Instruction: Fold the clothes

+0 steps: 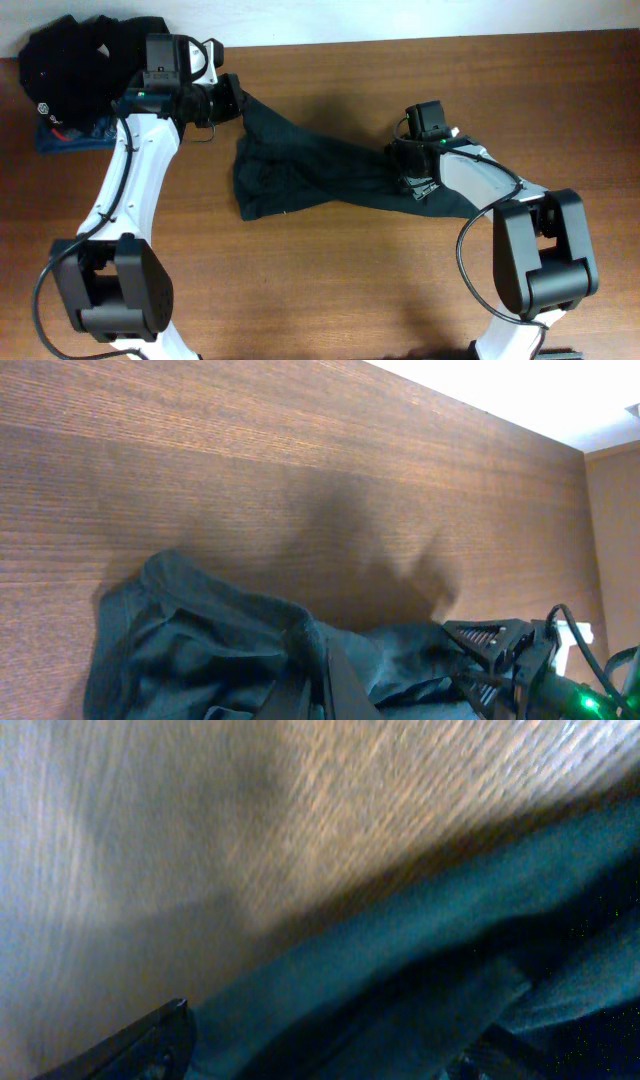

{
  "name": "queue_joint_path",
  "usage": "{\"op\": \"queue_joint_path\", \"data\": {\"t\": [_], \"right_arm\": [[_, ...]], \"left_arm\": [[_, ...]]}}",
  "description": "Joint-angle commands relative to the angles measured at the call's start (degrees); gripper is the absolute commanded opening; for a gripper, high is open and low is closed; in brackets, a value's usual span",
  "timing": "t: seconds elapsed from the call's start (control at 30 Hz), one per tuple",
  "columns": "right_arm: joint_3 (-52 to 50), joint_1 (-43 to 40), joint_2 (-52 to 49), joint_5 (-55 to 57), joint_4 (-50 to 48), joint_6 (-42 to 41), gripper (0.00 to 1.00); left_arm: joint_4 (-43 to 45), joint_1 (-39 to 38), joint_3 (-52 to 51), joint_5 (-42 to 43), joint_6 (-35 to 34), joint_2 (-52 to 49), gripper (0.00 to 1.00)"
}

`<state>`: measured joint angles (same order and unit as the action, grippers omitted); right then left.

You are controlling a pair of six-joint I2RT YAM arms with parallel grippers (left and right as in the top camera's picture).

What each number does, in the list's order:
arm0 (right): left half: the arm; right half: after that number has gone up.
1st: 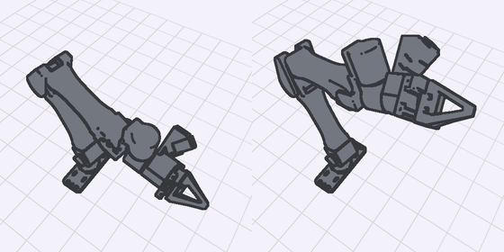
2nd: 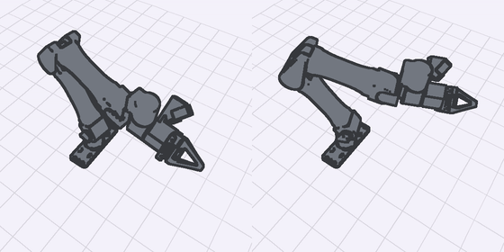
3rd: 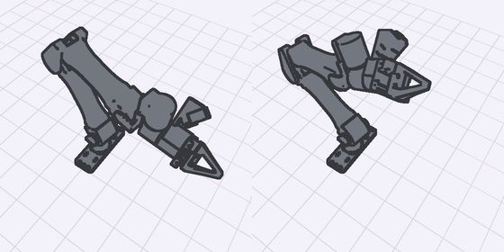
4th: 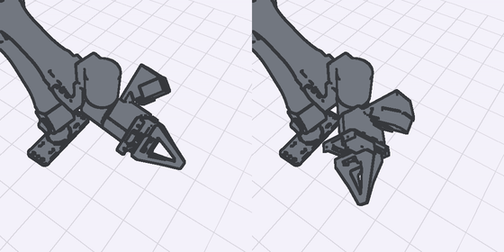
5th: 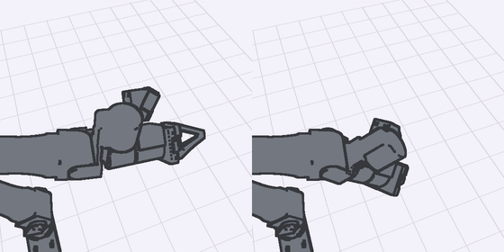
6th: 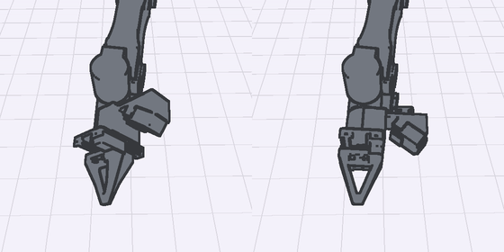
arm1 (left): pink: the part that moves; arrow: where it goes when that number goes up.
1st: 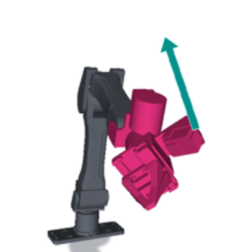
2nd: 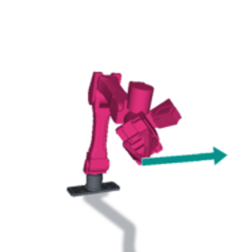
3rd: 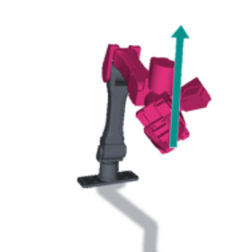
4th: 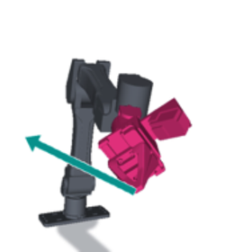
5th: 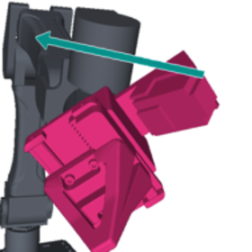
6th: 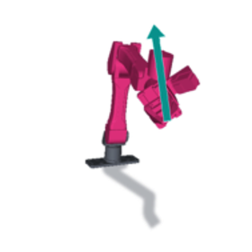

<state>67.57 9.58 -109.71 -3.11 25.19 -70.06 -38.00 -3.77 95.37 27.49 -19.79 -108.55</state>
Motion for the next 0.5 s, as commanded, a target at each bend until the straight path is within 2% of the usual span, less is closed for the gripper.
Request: {"op": "queue_joint_path", "data": {"t": [0.0,0.13,0.47], "right_arm": [[-1.0,-1.7,-1.8,1.3,-0.6,0.0,0.82],[-1.0,-3.7,-1.8,1.3,-0.8,0.8,0.75],[-1.0,-8.5,-1.8,1.3,-1.0,4.3,0.70]], "left_arm": [[0.0,0.2,1.3,-0.4,-0.1,1.7,0.01],[0.0,0.2,1.3,-0.4,-0.1,1.7,0.01],[0.0,0.2,1.3,-1.0,-0.1,1.7,0.01]]}}
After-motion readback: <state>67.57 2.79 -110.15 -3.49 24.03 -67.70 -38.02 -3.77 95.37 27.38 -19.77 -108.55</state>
